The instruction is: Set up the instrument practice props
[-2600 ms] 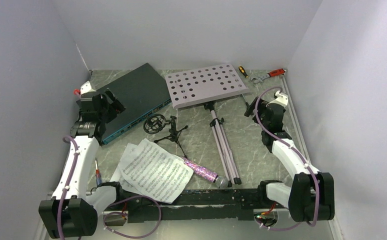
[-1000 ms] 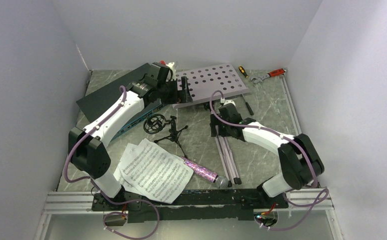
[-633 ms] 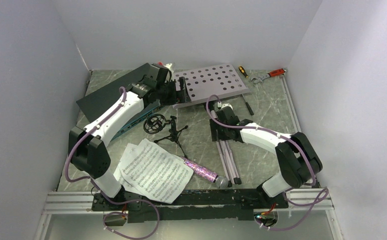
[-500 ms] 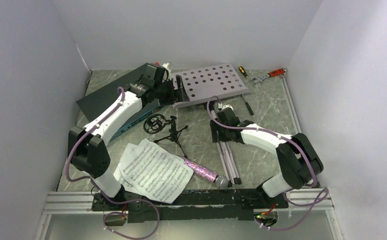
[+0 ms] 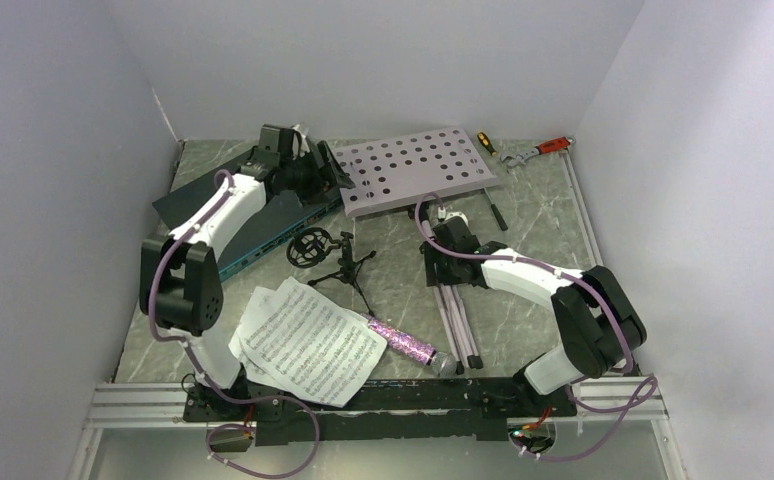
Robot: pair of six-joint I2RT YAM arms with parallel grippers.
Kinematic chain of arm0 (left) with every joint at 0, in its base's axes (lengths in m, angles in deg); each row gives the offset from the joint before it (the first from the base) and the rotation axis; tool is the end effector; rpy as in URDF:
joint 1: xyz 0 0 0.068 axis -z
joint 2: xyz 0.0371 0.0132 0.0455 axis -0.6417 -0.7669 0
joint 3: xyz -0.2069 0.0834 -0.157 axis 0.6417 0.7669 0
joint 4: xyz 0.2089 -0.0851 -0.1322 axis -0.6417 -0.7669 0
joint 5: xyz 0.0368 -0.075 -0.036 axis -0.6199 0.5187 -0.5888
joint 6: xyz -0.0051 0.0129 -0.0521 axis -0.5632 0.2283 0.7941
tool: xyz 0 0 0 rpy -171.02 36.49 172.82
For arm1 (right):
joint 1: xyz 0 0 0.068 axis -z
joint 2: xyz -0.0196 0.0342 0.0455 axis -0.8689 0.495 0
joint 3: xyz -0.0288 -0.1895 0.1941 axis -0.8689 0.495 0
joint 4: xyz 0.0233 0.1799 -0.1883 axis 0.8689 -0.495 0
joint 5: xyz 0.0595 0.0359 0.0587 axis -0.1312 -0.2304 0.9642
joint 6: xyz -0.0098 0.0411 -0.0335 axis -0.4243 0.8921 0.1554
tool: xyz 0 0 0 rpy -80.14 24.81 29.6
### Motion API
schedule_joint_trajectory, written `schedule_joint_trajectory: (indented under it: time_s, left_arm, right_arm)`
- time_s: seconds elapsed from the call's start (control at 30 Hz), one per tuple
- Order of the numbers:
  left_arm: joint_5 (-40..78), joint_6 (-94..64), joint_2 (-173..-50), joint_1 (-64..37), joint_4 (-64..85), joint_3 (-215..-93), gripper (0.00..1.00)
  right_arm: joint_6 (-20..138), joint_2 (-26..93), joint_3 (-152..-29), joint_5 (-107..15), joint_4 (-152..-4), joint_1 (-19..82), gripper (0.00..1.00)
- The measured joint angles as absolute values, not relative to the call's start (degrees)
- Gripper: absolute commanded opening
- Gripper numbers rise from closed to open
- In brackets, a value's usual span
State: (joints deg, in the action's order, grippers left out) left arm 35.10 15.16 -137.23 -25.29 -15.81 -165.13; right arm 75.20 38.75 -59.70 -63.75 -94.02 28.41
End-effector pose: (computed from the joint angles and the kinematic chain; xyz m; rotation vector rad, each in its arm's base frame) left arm 0.3835 -0.1153 0.2855 -0.3331 2.4036 -0.9674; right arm 0.2445 0.1454 0.1688 -0.1392 2.5593 0.1499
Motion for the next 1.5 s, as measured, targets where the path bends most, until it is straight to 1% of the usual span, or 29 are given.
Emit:
schedule_joint_trajectory:
  time_s: [0.27, 0.37, 0.53, 0.73, 0.9, 1.0, 1.2, 1.27, 1.43, 1.5]
  left_arm:
    - [41.85, 18.26, -145.50, -29.77, -11.29, -165.52, 0.87]
    - [44.13, 19.60, -148.27, -30.20, -9.01, -165.52, 0.83]
    - [46.64, 21.80, -152.60, -30.25, -5.04, -165.50, 0.83]
    - [48.98, 24.30, -156.64, -30.25, 0.06, -165.72, 0.80]
    - [51.58, 26.79, -160.16, -30.31, 4.41, -166.97, 0.75]
    - [52.96, 28.25, -161.82, -30.25, 7.97, -168.04, 0.69]
    - [55.51, 32.80, -164.60, -30.27, 17.02, -168.34, 0.49]
    - [56.23, 33.93, -165.04, -30.40, 18.98, -168.34, 0.40]
    - [57.94, 35.64, -165.10, -30.44, 22.92, -168.36, 0.16]
    - [58.99, 36.64, -165.10, -30.47, 24.71, -168.36, 0.04]
  right_arm:
    - [74.63, 38.73, -59.28, -62.32, -93.84, 28.41, 0.63]
    - [74.30, 38.64, -59.22, -62.02, -93.86, 28.41, 0.63]
    - [73.62, 37.96, -59.04, -61.39, -93.88, 28.43, 0.62]
    - [72.92, 37.33, -58.93, -60.84, -93.91, 28.47, 0.59]
    - [72.14, 36.87, -58.45, -59.44, -93.34, 28.52, 0.59]
    - [71.88, 36.19, -58.24, -58.57, -93.25, 28.52, 0.59]
    - [71.81, 35.84, -58.24, -58.30, -93.25, 28.52, 0.59]
    - [71.83, 35.87, -58.24, -58.37, -93.27, 28.52, 0.60]
    - [72.09, 35.93, -58.24, -58.30, -93.29, 28.52, 0.74]
    - [72.22, 35.93, -58.24, -58.22, -93.27, 28.52, 0.78]
